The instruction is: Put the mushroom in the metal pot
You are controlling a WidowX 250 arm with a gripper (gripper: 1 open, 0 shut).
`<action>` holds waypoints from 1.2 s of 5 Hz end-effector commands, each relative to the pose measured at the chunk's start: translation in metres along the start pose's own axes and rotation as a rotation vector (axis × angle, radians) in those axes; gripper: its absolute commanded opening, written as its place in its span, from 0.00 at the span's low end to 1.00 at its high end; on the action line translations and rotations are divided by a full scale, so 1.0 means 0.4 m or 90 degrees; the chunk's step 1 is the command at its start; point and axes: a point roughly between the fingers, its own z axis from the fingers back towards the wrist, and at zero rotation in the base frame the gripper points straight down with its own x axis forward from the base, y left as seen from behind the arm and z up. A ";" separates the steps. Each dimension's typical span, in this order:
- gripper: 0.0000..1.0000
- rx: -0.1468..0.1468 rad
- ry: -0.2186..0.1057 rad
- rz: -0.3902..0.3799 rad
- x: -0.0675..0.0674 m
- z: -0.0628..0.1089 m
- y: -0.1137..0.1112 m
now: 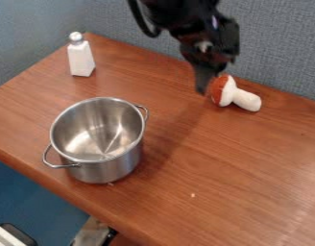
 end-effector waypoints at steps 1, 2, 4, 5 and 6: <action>1.00 -0.006 0.018 -0.033 -0.002 0.024 -0.060; 1.00 0.032 0.036 -0.102 -0.021 0.028 -0.066; 1.00 0.104 0.074 -0.173 -0.096 -0.051 -0.081; 1.00 0.120 0.102 -0.203 -0.104 -0.090 -0.048; 0.00 0.132 0.123 -0.248 -0.112 -0.122 -0.006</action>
